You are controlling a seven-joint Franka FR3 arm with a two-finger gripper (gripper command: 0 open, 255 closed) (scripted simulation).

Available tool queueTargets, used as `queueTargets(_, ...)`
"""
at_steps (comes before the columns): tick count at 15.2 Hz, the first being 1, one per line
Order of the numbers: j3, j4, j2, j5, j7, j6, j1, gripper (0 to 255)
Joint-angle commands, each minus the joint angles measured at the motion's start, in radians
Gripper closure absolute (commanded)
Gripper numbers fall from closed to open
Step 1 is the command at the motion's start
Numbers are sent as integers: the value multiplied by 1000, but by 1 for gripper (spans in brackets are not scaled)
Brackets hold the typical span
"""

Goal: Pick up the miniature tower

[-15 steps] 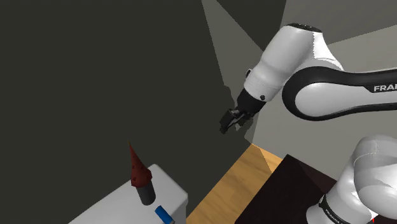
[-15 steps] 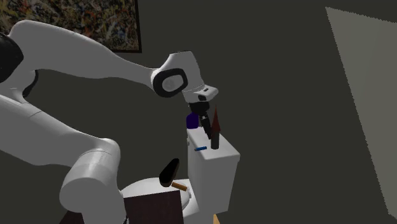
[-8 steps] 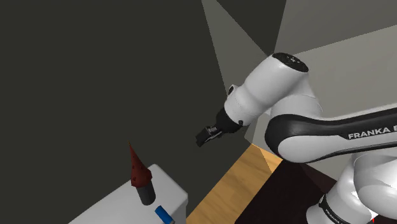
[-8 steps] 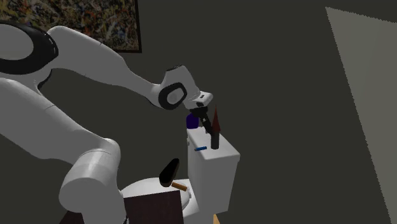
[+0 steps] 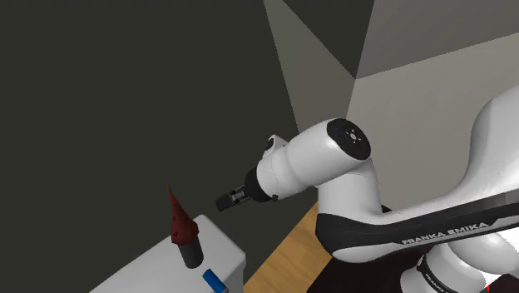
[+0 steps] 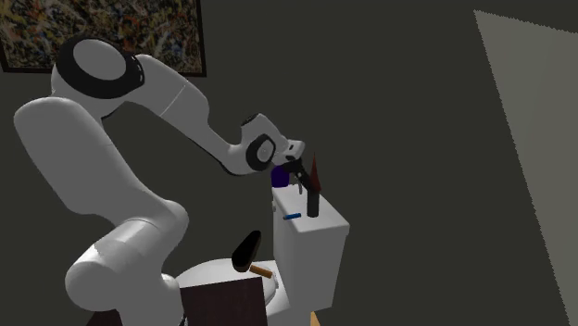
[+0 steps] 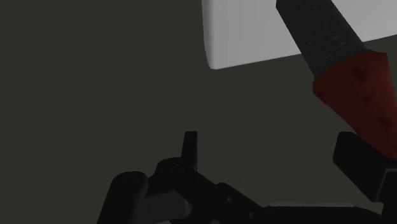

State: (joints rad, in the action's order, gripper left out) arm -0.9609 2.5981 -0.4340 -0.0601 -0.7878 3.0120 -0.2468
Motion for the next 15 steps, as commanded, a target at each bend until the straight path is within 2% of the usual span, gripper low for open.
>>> queueTargets(1,-180,-45,11,61,-87,68,-173,0)
queueTargets(3,-372,-95,-13,94,-159,125,-357,0)
queueTargets(5,-537,-151,-61,98,-211,172,-515,0)
queueTargets(8,-713,-244,-159,80,-270,225,-686,0)
queueTargets(9,-752,-276,-194,72,-288,238,-725,0)
queueTargets(15,-838,-265,-240,58,-320,300,-798,0)
